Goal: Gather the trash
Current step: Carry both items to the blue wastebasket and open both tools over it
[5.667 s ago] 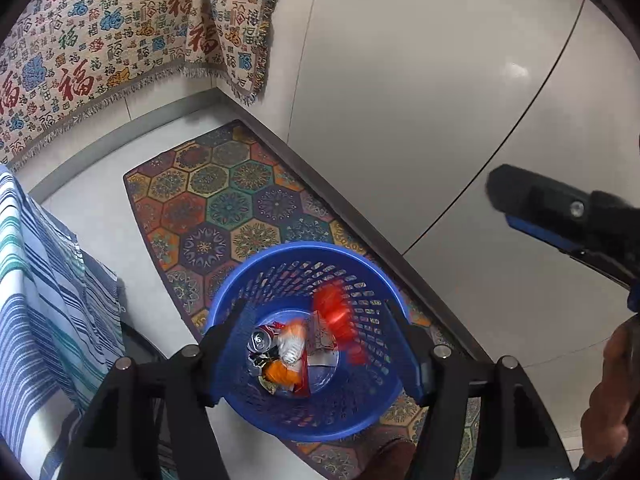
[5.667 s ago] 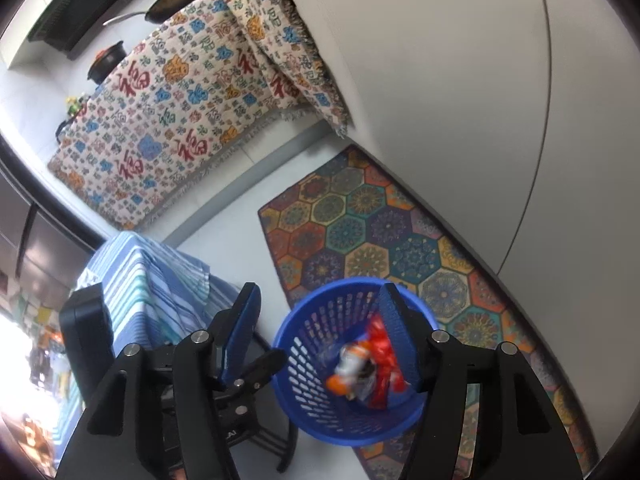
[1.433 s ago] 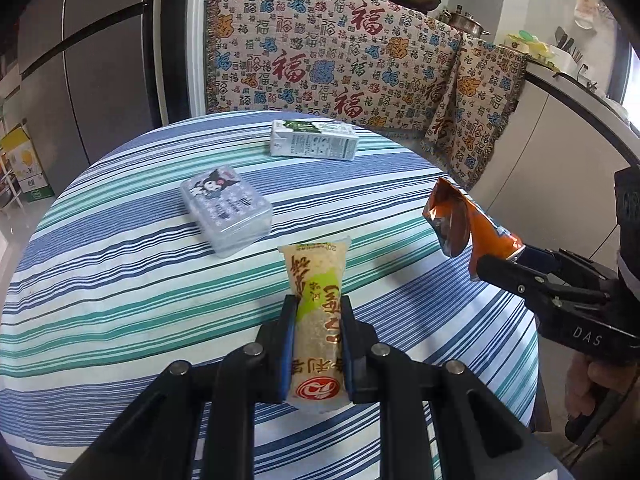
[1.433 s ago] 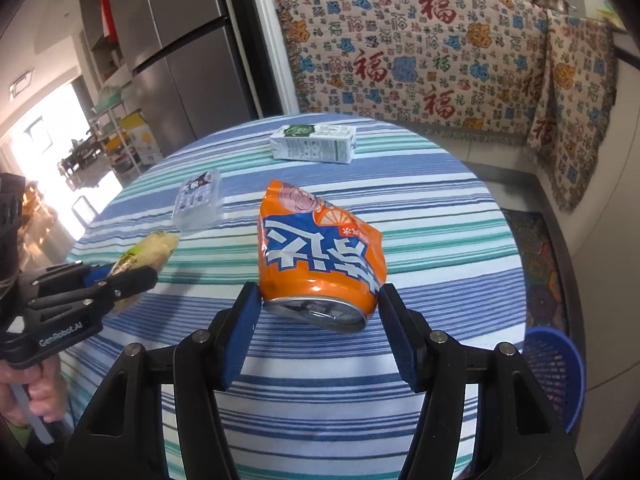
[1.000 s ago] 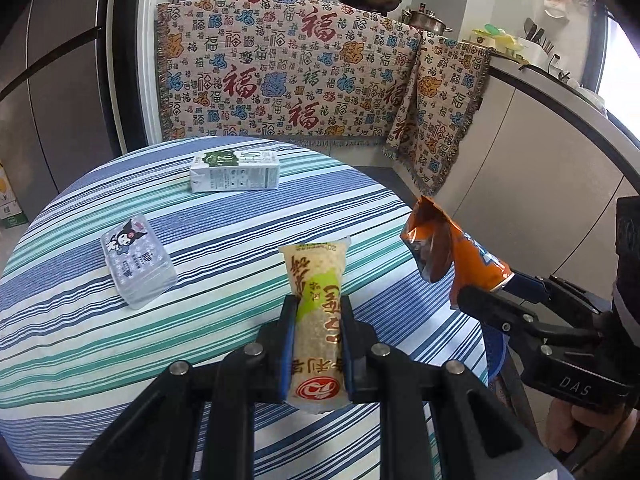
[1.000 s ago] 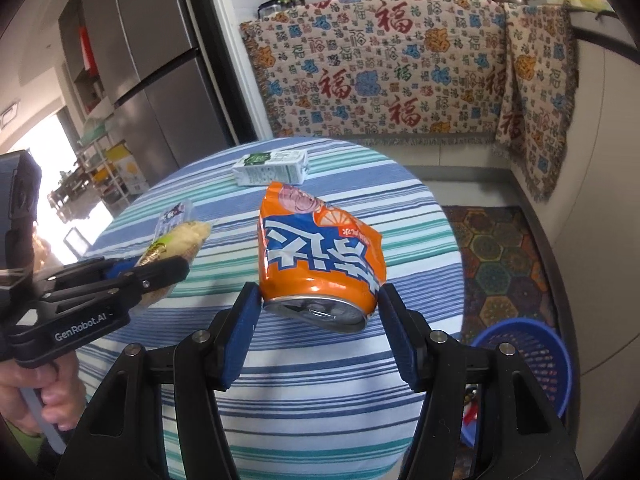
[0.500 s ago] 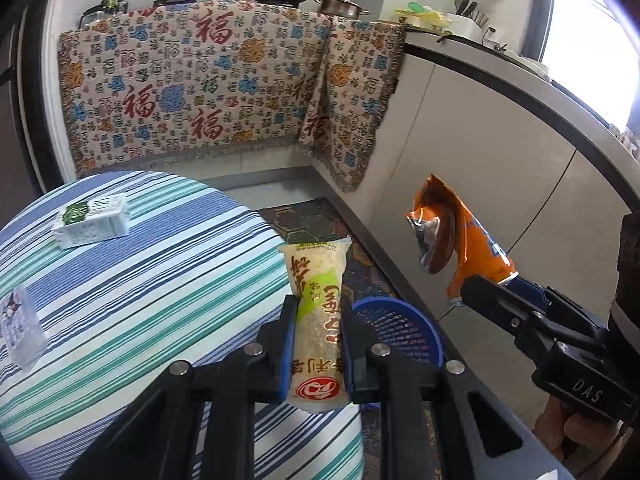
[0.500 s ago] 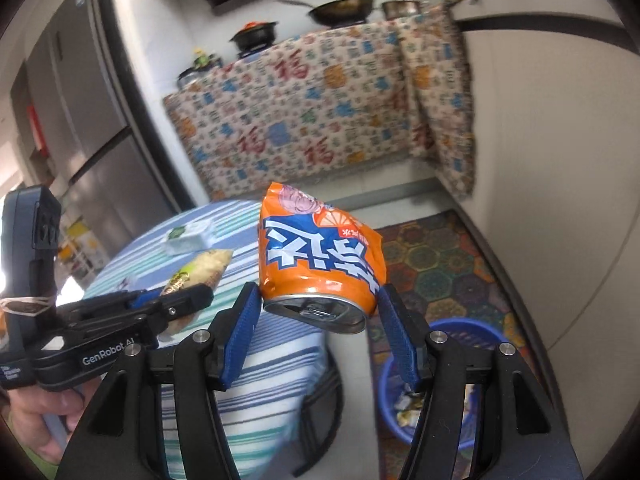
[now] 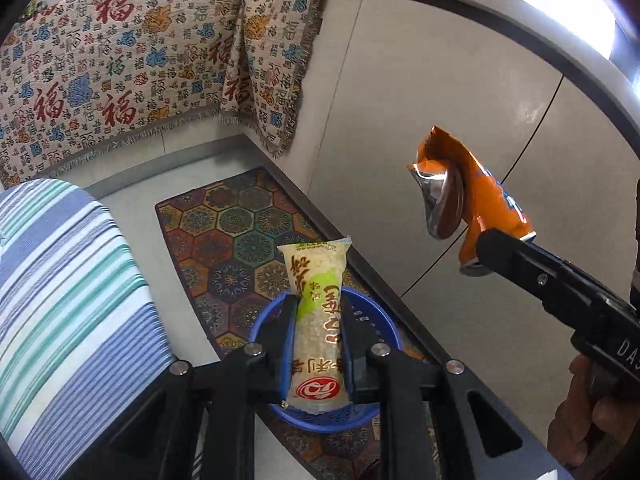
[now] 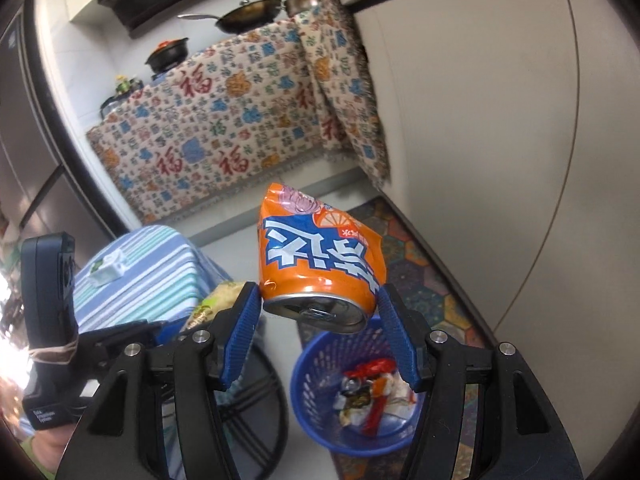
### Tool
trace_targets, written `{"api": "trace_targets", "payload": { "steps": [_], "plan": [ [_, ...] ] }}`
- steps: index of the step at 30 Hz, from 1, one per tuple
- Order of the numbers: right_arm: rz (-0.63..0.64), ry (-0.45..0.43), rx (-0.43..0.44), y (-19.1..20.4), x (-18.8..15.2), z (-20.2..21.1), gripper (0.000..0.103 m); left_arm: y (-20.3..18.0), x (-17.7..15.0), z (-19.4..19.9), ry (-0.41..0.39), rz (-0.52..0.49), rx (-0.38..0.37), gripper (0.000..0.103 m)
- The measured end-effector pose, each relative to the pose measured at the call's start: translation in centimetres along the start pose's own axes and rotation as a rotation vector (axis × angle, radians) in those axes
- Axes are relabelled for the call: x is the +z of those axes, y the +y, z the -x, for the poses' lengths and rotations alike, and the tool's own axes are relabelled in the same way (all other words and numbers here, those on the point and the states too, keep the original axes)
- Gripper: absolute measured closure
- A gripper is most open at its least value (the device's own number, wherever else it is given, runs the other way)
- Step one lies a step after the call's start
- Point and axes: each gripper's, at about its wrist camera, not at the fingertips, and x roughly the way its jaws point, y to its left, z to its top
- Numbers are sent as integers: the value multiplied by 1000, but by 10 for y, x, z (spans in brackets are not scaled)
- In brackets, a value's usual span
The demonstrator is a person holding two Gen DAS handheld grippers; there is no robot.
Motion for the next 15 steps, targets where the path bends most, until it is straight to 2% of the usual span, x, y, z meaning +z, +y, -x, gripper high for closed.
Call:
{"api": "trace_targets", "payload": {
  "steps": [7, 13, 15],
  "plan": [
    [-57, 91, -34, -37, -8, -31, 41, -7, 0, -33, 40, -20, -14, 84],
    [-106, 153, -52, -52, -16, -56, 40, -17, -1, -54, 64, -52, -25, 84],
    [-127, 173, -53, -55, -16, -68, 34, -21, -2, -64, 85, -80, -19, 77]
  ]
}}
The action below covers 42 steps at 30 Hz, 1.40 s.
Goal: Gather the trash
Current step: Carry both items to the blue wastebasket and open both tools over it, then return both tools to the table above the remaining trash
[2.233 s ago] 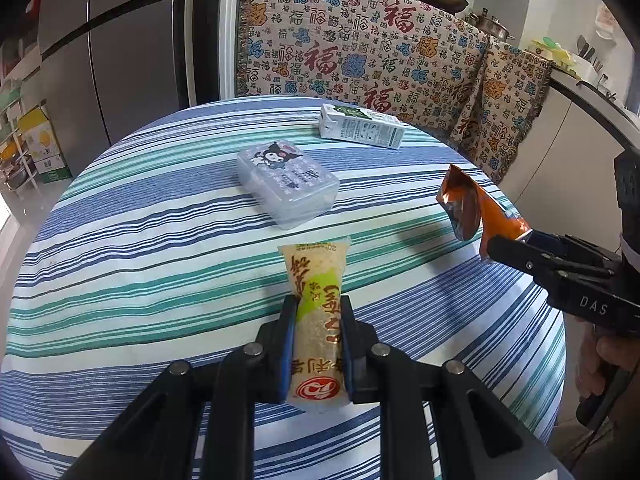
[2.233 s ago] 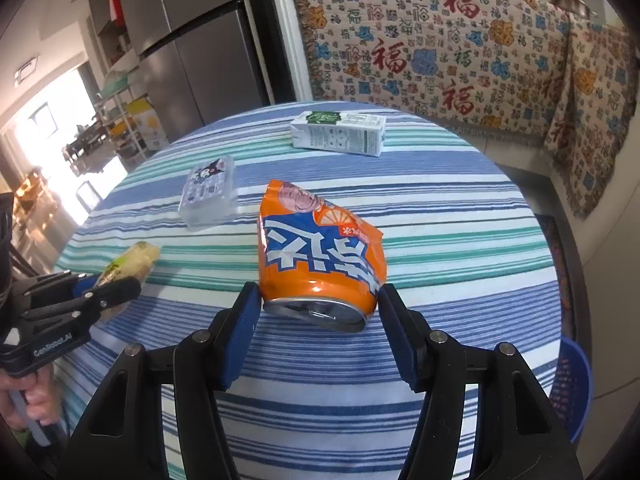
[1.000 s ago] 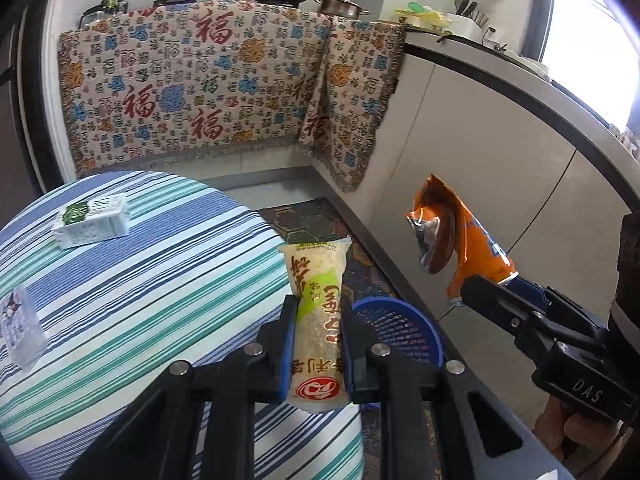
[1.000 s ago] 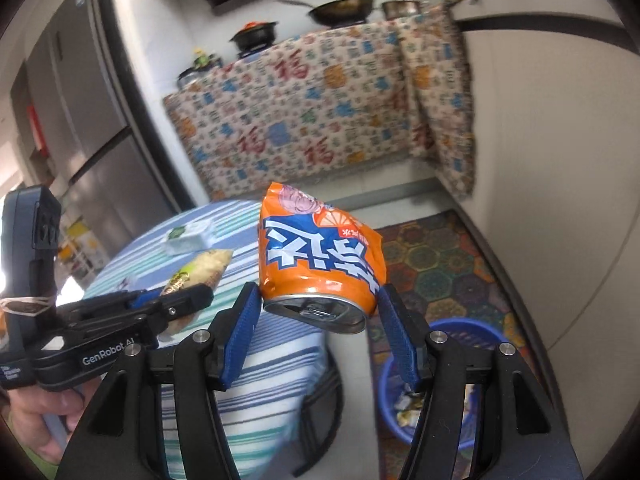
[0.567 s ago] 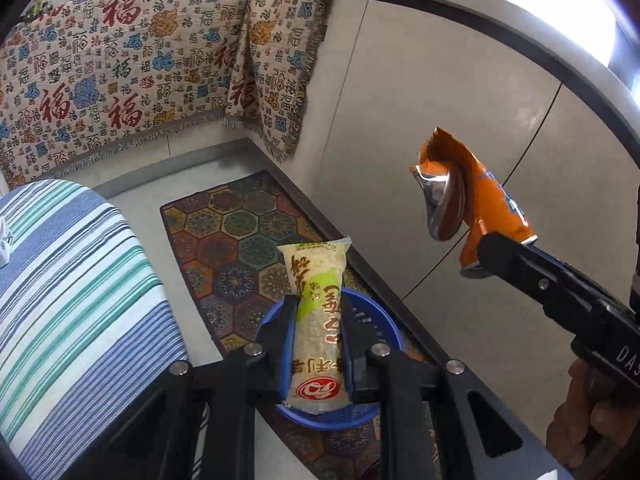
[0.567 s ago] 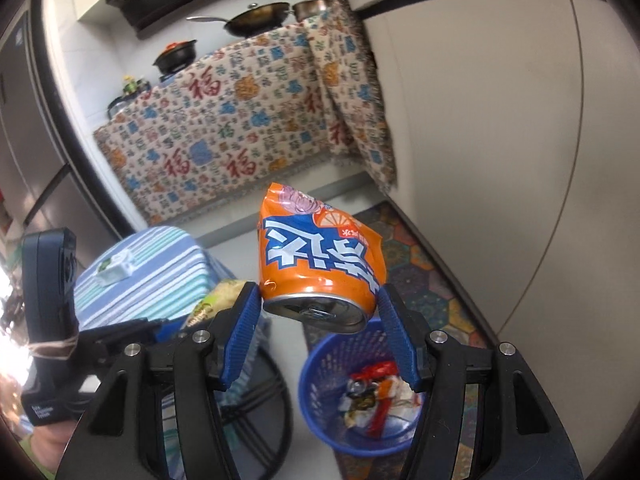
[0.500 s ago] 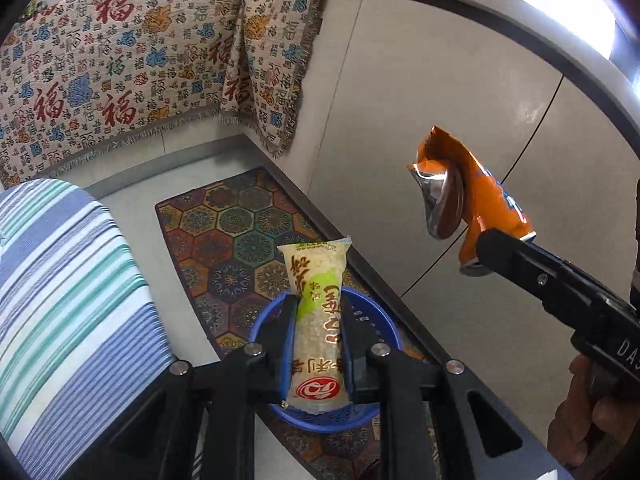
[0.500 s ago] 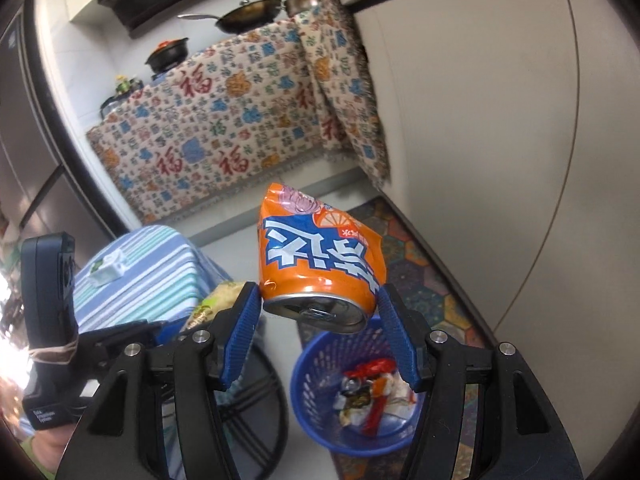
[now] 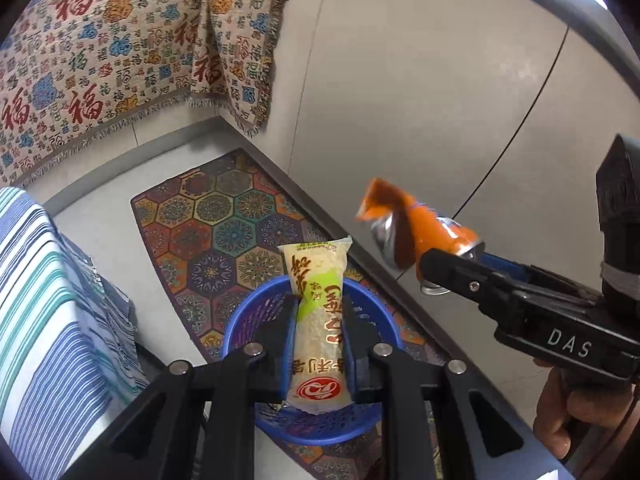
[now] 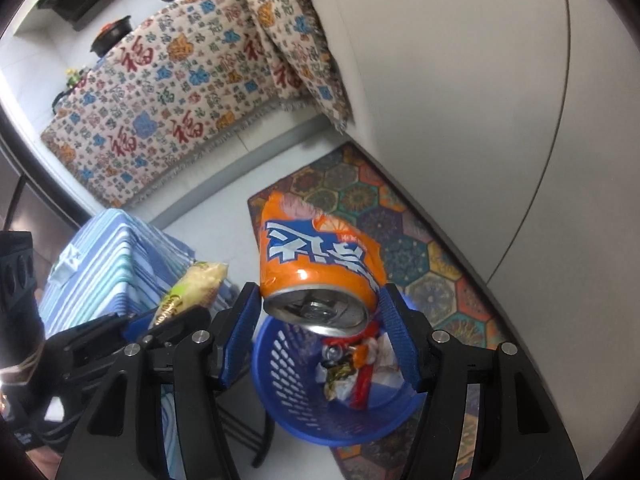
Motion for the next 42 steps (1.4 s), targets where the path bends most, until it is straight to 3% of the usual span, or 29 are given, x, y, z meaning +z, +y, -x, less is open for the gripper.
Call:
{"api": "trace_targets", "payload": {
  "steps": [1, 2, 3, 7, 12, 15, 19, 22, 25, 30, 32, 37, 42],
  "plan": [
    [-11, 0, -6, -3, -1, -3, 28, 0, -1, -7, 19, -10, 3, 68],
    [-21, -3, -12, -7, -4, -2, 23, 1, -2, -14, 28, -9, 1, 44],
    [-28, -6, -23, -8, -4, -2, 23, 2, -4, -17, 24, 1, -4, 34],
    [-46, -46, -46, -16, -4, 10, 23, 8, -5, -27, 37, 30, -23, 33],
    [-41, -86, -68, -16, 1, 20, 21, 16, -6, -11, 16, 78, -25, 33],
    [-6, -113, -92, -2, 4, 28, 18, 22, -10, 19, -9, 98, -8, 33],
    [94, -152, -105, 35, 2, 40, 16, 40, -32, 89, -71, 120, 27, 33],
    [188, -148, -70, 76, -9, 43, 15, 66, -63, 136, -94, 144, 95, 33],
    [309, -93, 16, 135, -30, 32, 15, 105, -108, 174, -92, 197, 239, 32],
    [541, 36, 178, 243, -80, 8, 15, 184, -178, 214, -47, 373, 492, 32],
    [623, 82, 201, 277, -101, -5, 15, 216, -198, 228, -39, 469, 567, 32],
    [766, 164, 183, 328, -134, -39, 15, 267, -216, 243, -69, 620, 664, 28],
    [782, 162, 188, 343, -139, -51, 11, 300, -200, 235, -91, 685, 722, 8]
  ]
}}
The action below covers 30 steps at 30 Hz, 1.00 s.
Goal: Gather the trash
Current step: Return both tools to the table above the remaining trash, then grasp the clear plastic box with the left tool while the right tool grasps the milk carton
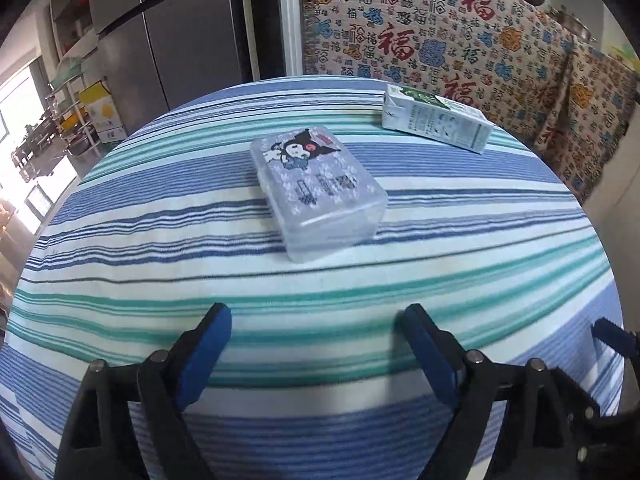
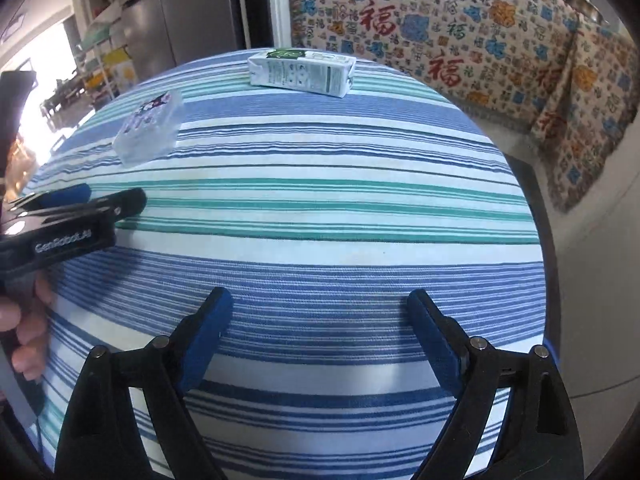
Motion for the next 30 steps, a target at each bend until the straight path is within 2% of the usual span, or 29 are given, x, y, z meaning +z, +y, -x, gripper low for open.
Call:
{"api": "trace_targets", "payload": {
  "steps": [5, 10, 11, 12, 14, 18, 22, 26, 30],
  "plan": [
    [-4, -10, -5, 10, 5, -8, 6, -2, 25, -24, 0, 33, 27, 3],
    [5, -8, 1, 11, 10, -11, 4, 0, 45, -41, -6, 37, 42, 4],
    [8, -5, 3, 10, 10, -11, 3, 1, 46, -42, -12, 34, 32, 10],
    [11, -2, 6, 9, 11, -11, 3, 5, 46, -39, -32, 28, 7, 28],
    [18, -1, 12, 7, 11, -11, 3, 8, 43, -35, -43, -17, -1, 31],
    [65, -13, 43, -4, 20, -17, 3, 20, 27, -22, -47, -137, -65, 32],
    [112, -18, 84, -20, 52, -42, 3, 35, 10, -11, -37, -167, -125, 31],
    [211, 4, 157, -29, 102, -79, 2, 40, 5, -7, -40, -167, -142, 31],
    [263, 10, 195, -39, 150, -116, 0, 41, 5, -8, -40, -164, -143, 31]
  ]
}}
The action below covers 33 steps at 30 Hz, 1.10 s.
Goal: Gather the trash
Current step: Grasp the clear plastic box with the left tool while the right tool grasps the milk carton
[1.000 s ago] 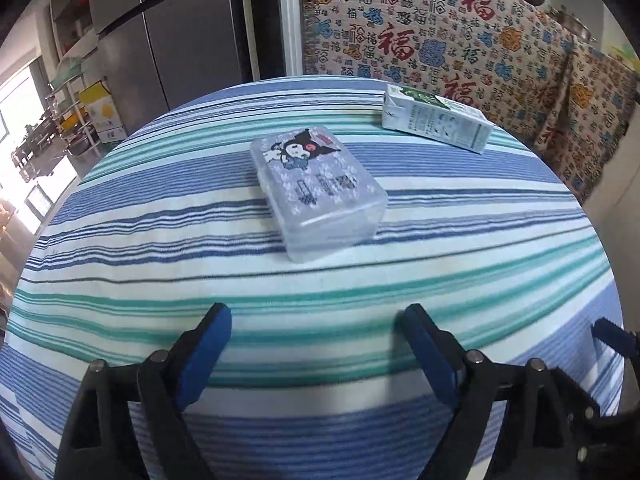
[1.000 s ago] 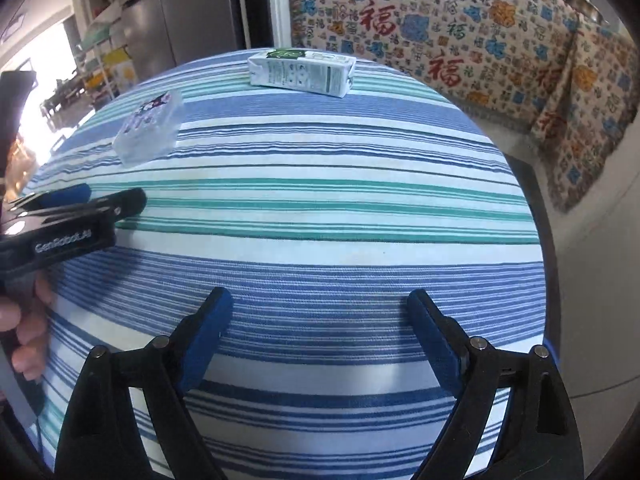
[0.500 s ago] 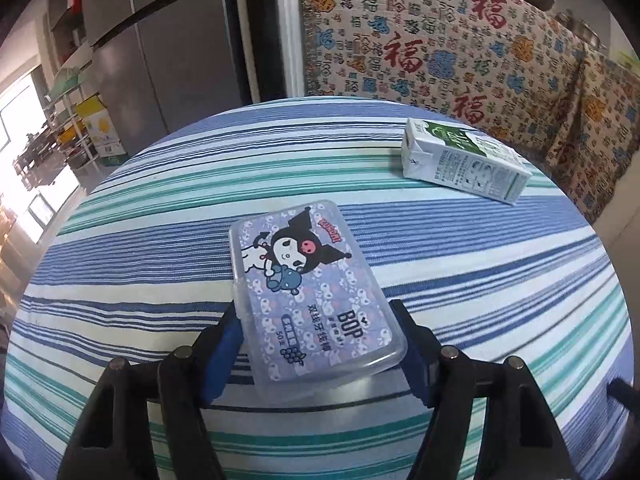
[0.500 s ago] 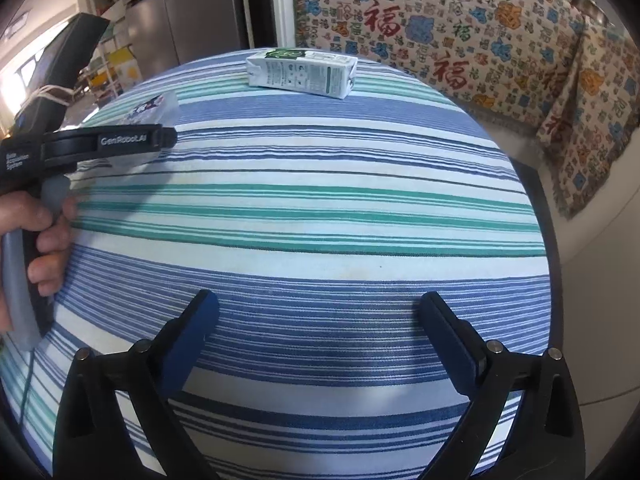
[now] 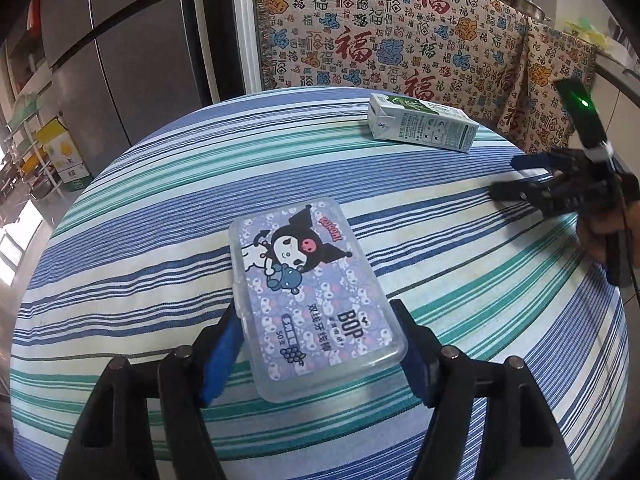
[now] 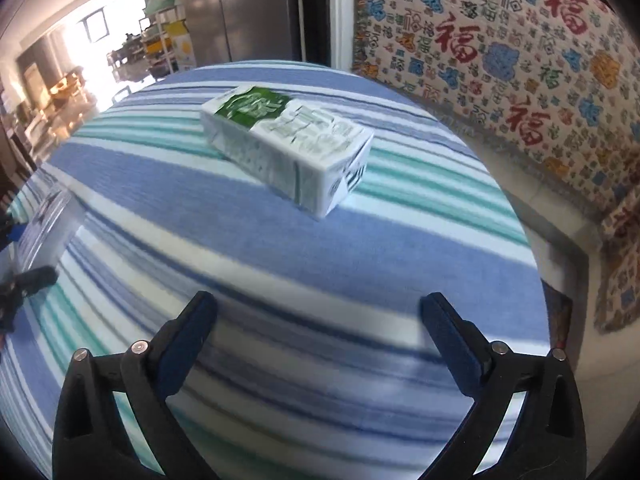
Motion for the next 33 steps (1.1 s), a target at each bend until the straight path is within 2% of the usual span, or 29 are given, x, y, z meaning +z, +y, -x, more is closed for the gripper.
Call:
{"api": "trace_targets", "payload": {
  "steps": [4, 7, 10, 11, 12, 14, 17, 19, 22, 24, 28, 31, 32, 33],
  "plan": [
    [22, -14, 31, -15, 32, -23, 1, 0, 0, 0, 0, 2, 1, 31],
    [95, -29, 52, -8, 48, -31, 5, 0, 0, -1, 0, 2, 1, 31],
    [135, -48, 63, 0, 55, -35, 20, 0, 0, -1, 0, 2, 1, 30],
    [118, -52, 95, 0, 56, -35, 34, 0, 0, -1, 0, 3, 1, 30],
    [97, -58, 103, -1, 57, -33, 41, 0, 0, -1, -1, 3, 1, 30],
    [51, -50, 91, 0, 53, -28, 43, 0, 0, -1, -1, 3, 1, 30],
    [-2, -62, 21, 7, 28, -10, 45, 1, 0, -1, -1, 3, 1, 30],
    [-46, -60, -64, 16, 4, 7, 45, 1, 0, -1, -1, 3, 1, 30],
    [-180, -32, -190, 30, -41, 36, 46, 0, 0, -1, -1, 3, 2, 30],
    [-261, -17, -241, 44, -70, 57, 47, 0, 0, -1, -1, 4, 2, 30],
    [-321, -27, -196, 83, -115, 88, 47, 2, -9, 6, 0, 8, 6, 30],
    [-240, -14, -214, 114, -126, 92, 46, 2, -12, 9, -1, 8, 10, 30],
    [-211, -16, -215, 120, -126, 92, 43, 2, -13, 9, -1, 8, 12, 30],
    [-195, -17, -203, 122, -126, 91, 35, 2, -13, 10, -1, 8, 14, 30]
  ]
}}
